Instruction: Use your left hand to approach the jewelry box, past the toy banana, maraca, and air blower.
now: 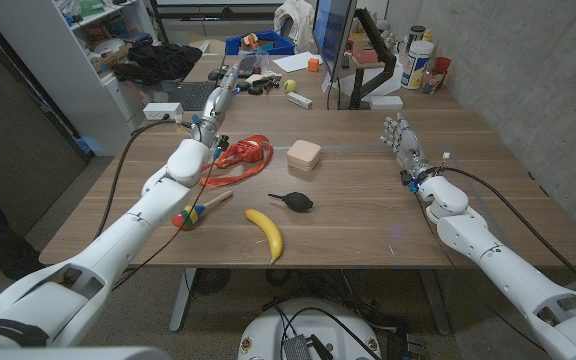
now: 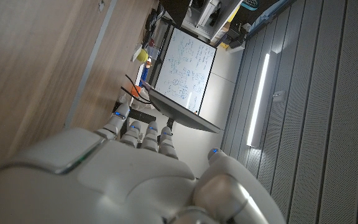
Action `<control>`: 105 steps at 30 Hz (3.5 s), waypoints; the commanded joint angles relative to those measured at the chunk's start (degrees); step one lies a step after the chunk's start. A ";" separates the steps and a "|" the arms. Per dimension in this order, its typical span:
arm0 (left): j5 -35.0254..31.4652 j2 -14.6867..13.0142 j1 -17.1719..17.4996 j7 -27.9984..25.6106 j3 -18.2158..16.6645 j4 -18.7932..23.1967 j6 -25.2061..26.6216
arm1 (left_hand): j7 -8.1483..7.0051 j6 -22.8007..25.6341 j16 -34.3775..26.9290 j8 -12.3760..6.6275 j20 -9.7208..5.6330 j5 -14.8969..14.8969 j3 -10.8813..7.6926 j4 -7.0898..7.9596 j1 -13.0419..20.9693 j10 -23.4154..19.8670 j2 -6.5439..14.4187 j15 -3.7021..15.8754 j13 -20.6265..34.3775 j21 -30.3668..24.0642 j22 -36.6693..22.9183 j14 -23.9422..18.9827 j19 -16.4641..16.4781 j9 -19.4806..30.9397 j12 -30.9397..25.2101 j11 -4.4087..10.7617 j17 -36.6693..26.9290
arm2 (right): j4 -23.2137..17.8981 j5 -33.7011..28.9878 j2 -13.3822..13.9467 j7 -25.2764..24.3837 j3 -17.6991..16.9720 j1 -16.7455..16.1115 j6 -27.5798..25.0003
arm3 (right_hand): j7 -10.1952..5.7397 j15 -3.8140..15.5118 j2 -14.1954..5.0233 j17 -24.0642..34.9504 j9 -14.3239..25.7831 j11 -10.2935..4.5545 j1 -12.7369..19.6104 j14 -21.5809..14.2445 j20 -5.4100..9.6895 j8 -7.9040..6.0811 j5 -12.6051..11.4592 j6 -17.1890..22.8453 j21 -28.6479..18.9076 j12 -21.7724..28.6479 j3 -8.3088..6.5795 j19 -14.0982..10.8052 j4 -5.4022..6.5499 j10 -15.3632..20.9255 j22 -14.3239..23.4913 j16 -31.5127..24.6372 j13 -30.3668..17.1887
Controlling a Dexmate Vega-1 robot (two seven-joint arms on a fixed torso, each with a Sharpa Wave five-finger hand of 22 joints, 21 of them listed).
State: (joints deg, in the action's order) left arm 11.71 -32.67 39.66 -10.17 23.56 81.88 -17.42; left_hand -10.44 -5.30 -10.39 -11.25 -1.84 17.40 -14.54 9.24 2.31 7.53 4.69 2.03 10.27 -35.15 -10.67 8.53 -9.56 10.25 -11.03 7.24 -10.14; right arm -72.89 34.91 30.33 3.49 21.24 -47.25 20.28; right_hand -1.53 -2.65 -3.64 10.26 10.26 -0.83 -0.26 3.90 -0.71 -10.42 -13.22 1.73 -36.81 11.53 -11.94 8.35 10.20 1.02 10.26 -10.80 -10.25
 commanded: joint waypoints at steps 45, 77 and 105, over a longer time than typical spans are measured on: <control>-21.57 -0.51 -11.75 -0.98 5.08 -0.71 2.30 | -0.38 0.99 -0.15 -0.15 -0.19 0.88 -0.91 -0.16 1.60 -0.34 3.44 3.17 0.09 0.36 -0.04 0.11 -0.21 0.33 -0.14 0.21 -0.07 | 2.06 -2.26 -0.18 1.30 0.79 1.74 3.66 | -0.25 0.51 -3.94 0.11 0.18 -0.26 0.55 0.50 0.22 -0.47 -0.37 0.44 1.13 0.37 0.62 -0.04 -0.18 0.15 0.27 -0.09 -0.26; -31.74 2.49 -18.83 -1.33 10.16 -6.53 -1.18 | -0.88 1.08 -0.17 -0.01 0.10 1.01 -1.16 -0.18 1.99 -0.33 3.34 3.55 0.09 0.63 -0.06 0.18 -0.07 0.34 -0.12 0.69 -0.06 | 3.21 -2.95 0.55 4.08 1.09 2.94 5.93 | -0.26 0.89 -4.00 0.06 0.18 -0.04 0.65 0.63 0.28 -0.51 -0.45 0.70 1.58 0.40 0.85 -0.15 -0.24 0.32 0.28 -0.01 -0.25; -41.23 2.88 -22.40 -0.54 14.96 -10.14 -4.95 | -1.65 0.35 -0.01 0.30 0.34 1.17 -1.45 -0.88 3.16 0.14 2.63 3.95 0.09 1.15 -0.01 0.63 -0.34 0.34 0.06 1.04 0.01 | 4.45 -3.47 0.20 4.17 1.37 3.64 6.56 | -0.30 1.02 -4.05 0.04 0.18 -0.08 0.70 0.65 0.30 -0.51 -0.50 0.82 1.89 0.39 1.00 -0.24 -0.26 0.37 0.29 0.02 -0.24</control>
State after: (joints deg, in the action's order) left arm -26.28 -29.74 18.30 -10.93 36.98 72.71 -21.05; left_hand -11.69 -4.51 -10.38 -11.01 -1.84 18.25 -15.65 8.61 4.72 7.44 5.89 1.98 10.26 -34.10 -10.67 8.49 -9.55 10.25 -10.98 7.80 -10.15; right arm -69.05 31.76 30.82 7.55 22.39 -43.97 26.45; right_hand -1.85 -2.13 -3.94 10.13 10.25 -0.82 0.04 4.19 -0.50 -10.42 -13.21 2.05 -35.15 11.53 -11.23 8.13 9.97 1.02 10.25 -10.80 -10.25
